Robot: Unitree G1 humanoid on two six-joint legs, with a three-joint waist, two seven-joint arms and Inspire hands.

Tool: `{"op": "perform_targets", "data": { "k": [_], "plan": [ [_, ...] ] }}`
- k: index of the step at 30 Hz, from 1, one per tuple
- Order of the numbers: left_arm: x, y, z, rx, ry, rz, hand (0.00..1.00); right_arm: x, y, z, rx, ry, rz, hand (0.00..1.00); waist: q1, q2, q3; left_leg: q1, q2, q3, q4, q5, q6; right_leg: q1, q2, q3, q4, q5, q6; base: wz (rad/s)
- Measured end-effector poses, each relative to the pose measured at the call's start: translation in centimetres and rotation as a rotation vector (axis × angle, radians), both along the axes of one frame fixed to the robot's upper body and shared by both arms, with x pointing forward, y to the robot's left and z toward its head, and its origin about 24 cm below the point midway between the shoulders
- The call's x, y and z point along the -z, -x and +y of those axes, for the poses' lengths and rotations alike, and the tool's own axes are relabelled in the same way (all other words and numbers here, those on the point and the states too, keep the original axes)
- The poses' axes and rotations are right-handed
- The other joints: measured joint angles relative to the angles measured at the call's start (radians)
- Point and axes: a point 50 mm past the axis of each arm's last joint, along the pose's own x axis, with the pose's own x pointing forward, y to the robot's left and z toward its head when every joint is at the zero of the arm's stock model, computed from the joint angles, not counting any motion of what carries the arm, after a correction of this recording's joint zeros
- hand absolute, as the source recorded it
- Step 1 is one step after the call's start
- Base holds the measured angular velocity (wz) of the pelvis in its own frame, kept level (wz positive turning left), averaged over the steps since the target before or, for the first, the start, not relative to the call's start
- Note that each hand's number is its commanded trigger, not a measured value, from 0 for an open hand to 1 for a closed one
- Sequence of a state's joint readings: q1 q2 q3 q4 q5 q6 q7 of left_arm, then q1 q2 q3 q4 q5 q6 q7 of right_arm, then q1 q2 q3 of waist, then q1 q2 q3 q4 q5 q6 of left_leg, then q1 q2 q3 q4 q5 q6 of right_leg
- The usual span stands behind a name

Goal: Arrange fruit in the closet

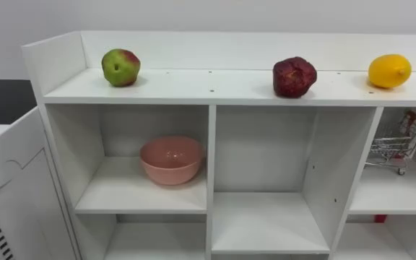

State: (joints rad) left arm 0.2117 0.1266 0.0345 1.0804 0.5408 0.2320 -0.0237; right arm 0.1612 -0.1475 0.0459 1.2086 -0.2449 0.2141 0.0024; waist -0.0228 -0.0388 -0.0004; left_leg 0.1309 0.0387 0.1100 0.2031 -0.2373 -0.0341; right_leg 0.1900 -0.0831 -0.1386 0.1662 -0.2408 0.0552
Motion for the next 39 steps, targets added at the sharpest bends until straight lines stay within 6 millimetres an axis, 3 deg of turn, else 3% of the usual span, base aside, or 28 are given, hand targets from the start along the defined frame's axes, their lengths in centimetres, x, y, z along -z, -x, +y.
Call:
{"op": "perform_targets", "data": {
  "k": [12, 18, 21, 24, 27, 29, 31, 35, 39],
  "plan": [
    [-0.1, 0.1, 0.2, 0.002, -0.037, -0.016, 0.00, -0.1, -0.3, -0.1, 0.085, 0.048, -0.058, 0.00, 0.002, 0.006, -0.0006, 0.001, 0.000, 0.000, 0.000, 0.000, 0.000, 0.000, 0.000, 0.001, 0.001, 0.000, 0.000, 0.00],
    [-0.1, -0.1, 0.2, 0.006, -0.028, -0.048, 0.00, -0.4, -1.0, -1.1, 0.413, 0.108, -0.200, 0.00, 0.002, 0.006, 0.0004, -0.001, -0.001, 0.001, -0.005, 0.000, 0.000, 0.001, 0.002, 0.008, -0.013, 0.001, -0.001, 0.00],
    [-0.2, 0.1, 0.6, -0.028, -0.042, -0.058, 0.00, -0.8, -2.1, -2.0, 0.545, 0.155, -0.295, 0.00, 0.001, 0.002, -0.0013, 0.002, -0.001, 0.004, -0.007, 0.000, 0.000, 0.001, 0.003, 0.017, -0.013, 0.001, -0.001, -0.06],
    [-0.3, 0.0, 1.0, -0.046, -0.060, -0.090, 0.00, -1.7, -4.8, -3.0, 0.616, 0.201, -0.433, 0.00, -0.003, -0.003, 0.0014, 0.005, -0.002, -0.001, -0.007, 0.000, 0.000, 0.001, 0.003, 0.026, -0.013, 0.002, -0.002, -0.08],
    [-0.5, -0.5, 1.2, -0.060, -0.075, -0.140, 0.00, -4.0, -9.3, -4.1, 0.645, 0.235, -0.666, 0.00, -0.004, -0.006, 0.0059, -0.002, -0.001, 0.003, -0.005, 0.000, 0.000, -0.010, 0.003, 0.025, -0.008, 0.002, -0.002, -0.02],
    [-0.6, -0.6, 1.3, -0.070, -0.083, -0.161, 0.00, -6.8, -13.3, -4.7, 0.653, 0.249, -0.887, 0.00, -0.008, -0.008, 0.0076, -0.004, -0.001, 0.006, -0.005, 0.000, 0.000, -0.019, 0.003, 0.028, 0.002, 0.003, -0.002, -0.02],
    [-0.6, -0.8, 1.3, -0.062, -0.082, -0.170, 0.00, -9.1, -15.5, -4.8, 0.634, 0.264, -1.031, 0.00, -0.005, -0.011, 0.0071, -0.007, -0.001, 0.006, -0.005, 0.000, 0.000, -0.021, 0.003, 0.028, 0.001, 0.003, -0.002, 0.00],
    [-0.6, -0.1, 1.2, -0.055, -0.097, -0.159, 0.00, -13.8, -18.5, -4.8, 0.596, 0.318, -1.283, 0.00, -0.007, -0.007, 0.0011, -0.016, -0.001, 0.006, -0.004, 0.001, 0.000, -0.032, 0.003, 0.028, 0.005, 0.004, -0.001, 0.00],
    [-0.5, 0.3, 1.1, -0.055, -0.093, -0.151, 0.00, -16.5, -19.5, -4.4, 0.587, 0.328, -1.424, 0.00, -0.003, -0.008, 0.0006, -0.017, -0.001, 0.007, -0.004, 0.001, 0.000, -0.034, 0.003, 0.029, 0.005, 0.004, -0.001, 0.00]
  ]
}}
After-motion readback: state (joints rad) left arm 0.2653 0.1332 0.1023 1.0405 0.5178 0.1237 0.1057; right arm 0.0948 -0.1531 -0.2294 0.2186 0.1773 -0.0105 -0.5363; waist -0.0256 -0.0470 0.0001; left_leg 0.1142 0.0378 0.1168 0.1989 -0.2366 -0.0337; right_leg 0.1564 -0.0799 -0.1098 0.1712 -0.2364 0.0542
